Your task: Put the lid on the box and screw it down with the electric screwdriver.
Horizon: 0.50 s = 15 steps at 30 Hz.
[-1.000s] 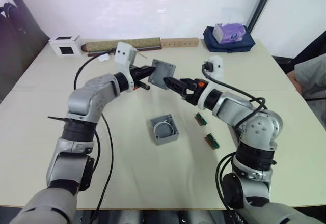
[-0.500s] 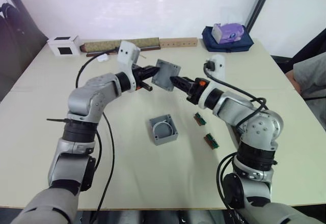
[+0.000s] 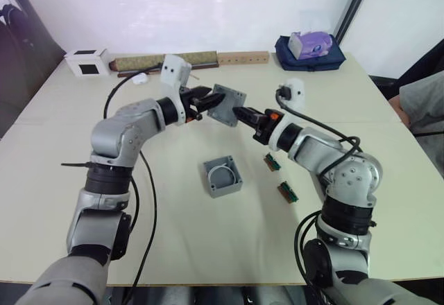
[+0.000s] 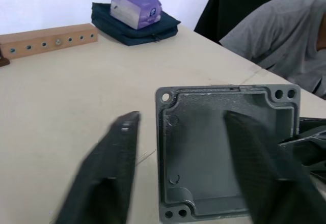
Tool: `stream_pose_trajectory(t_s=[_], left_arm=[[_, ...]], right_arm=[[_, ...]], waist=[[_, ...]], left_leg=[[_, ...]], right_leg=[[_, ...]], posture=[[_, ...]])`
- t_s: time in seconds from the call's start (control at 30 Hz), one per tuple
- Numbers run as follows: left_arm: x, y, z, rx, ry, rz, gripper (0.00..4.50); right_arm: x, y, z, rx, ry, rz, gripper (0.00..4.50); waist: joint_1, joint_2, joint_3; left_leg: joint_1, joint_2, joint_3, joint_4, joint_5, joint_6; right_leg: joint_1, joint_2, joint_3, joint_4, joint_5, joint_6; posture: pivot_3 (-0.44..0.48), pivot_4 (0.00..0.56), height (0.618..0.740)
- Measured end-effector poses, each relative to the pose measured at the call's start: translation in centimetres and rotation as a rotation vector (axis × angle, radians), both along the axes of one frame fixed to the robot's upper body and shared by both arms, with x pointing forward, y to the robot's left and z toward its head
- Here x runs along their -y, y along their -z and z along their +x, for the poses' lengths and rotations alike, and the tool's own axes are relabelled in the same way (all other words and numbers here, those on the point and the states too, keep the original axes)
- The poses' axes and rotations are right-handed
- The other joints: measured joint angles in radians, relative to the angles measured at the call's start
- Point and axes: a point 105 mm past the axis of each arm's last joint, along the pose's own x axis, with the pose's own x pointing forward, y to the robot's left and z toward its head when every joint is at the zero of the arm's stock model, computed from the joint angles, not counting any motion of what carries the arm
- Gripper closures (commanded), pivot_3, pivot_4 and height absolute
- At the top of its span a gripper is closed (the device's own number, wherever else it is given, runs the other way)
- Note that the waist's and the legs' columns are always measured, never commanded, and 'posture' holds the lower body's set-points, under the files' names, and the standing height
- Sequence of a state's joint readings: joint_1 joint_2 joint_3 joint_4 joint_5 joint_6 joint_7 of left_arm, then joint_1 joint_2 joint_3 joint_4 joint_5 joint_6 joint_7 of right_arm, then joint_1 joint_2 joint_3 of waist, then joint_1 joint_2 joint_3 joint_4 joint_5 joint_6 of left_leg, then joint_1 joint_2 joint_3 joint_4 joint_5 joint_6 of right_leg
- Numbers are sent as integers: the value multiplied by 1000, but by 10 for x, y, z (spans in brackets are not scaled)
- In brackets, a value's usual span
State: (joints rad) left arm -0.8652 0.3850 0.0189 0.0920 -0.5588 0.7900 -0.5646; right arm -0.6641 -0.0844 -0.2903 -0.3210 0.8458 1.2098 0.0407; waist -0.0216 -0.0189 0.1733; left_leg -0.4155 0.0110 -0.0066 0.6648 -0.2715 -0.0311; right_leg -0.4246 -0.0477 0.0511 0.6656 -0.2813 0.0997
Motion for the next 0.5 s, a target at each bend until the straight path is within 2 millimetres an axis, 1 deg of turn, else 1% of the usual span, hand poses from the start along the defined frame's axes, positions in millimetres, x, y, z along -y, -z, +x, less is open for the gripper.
stream_pose_trajectory(t_s=[0.03, 0.1, 0.17, 0.2, 0.23, 0.27, 0.3, 0.33, 0.37, 0.4, 0.43, 0.47, 0.5], left_arm=[[-1, 0, 0, -5, 2, 2, 34], [-4, -1, -1, -26, 13, -9, 34], [-16, -11, 1, -40, 8, -48, 34], [-24, -20, 1, -52, 10, -79, 34], [-29, -24, 0, -52, 10, -91, 34], [-34, -27, -1, -62, 12, -106, 583], [-40, -28, -2, -76, 11, -117, 773], [-43, -26, -3, -96, 11, -114, 1346], [-44, -25, -3, -104, 15, -110, 1697], [-42, -22, -4, -117, 30, -106, 2105], [-41, -21, -4, -124, 36, -103, 2572], [-38, -18, -4, -141, 52, -96, 2983], [-36, -16, -3, -151, 61, -89, 3254]], right_arm=[[0, 0, 0, 0, 2, 1, 4373], [1, -1, 1, 10, 15, 5, 4373], [5, -4, 2, 52, 55, -27, 4373], [10, -6, 2, 99, 92, -83, 4373], [14, -6, 1, 127, 109, -128, 4373], [21, -9, -3, 191, 135, -220, 4373], [24, -10, -9, 247, 137, -309, 4373], [27, -11, -18, 343, 147, -442, 4373], [25, -10, -22, 375, 134, -489, 4373], [21, -7, -32, 456, 113, -603, 4373], [17, -4, -36, 484, 92, -644, 4373], [13, 3, -42, 539, 78, -727, 4373], [12, 7, -46, 580, 76, -801, 4373]], waist=[[0, 0, 0], [0, 0, 0], [-1, 0, 0], [-1, 0, 0], [-1, 0, 0], [1, 0, 0], [3, 0, 0], [3, 0, 0], [3, 0, 0], [2, 0, 0], [2, 0, 0], [2, 0, 0], [2, 0, 0]], left_leg=[[0, 0, 0, 0, 0, 0], [0, 0, 0, 0, 0, 0], [0, 0, 0, 0, 0, 0], [0, 0, 0, 0, 0, 0], [0, 0, 0, 0, 0, 0], [0, 0, 0, 0, 0, 0], [-1, -1, 0, 0, 0, 0], [-1, -1, 0, 0, 0, 0], [-1, -1, 0, 0, 0, 0], [-1, -1, -1, 0, 0, 0], [-1, -1, -1, 0, 0, 0], [-1, -1, -1, 1, 0, 0], [-1, -1, 0, 1, 0, 0]], right_leg=[[0, 0, 0, 0, 0, 0], [0, 0, 0, 0, 0, 0], [0, 0, 0, 0, 0, 0], [0, 1, 0, 0, 0, 0], [0, 1, 0, -1, 0, 0], [0, 0, 0, -1, 0, 0], [0, 0, 0, -1, 0, 0], [0, 0, 0, -2, 0, 0], [0, 0, 0, -2, 0, 0], [0, 0, 0, -2, 0, 0], [0, 0, 0, -2, 0, 0], [0, 1, 0, -1, 0, 0], [0, 1, 0, -1, 0, 0]], posture=[[0, 150, 740], [0, 150, 740], [0, 150, 740], [0, 150, 740], [0, 150, 740], [0, 150, 740], [0, 150, 740], [0, 150, 740], [0, 150, 740], [0, 150, 740], [0, 150, 740], [0, 150, 740], [0, 150, 740]])
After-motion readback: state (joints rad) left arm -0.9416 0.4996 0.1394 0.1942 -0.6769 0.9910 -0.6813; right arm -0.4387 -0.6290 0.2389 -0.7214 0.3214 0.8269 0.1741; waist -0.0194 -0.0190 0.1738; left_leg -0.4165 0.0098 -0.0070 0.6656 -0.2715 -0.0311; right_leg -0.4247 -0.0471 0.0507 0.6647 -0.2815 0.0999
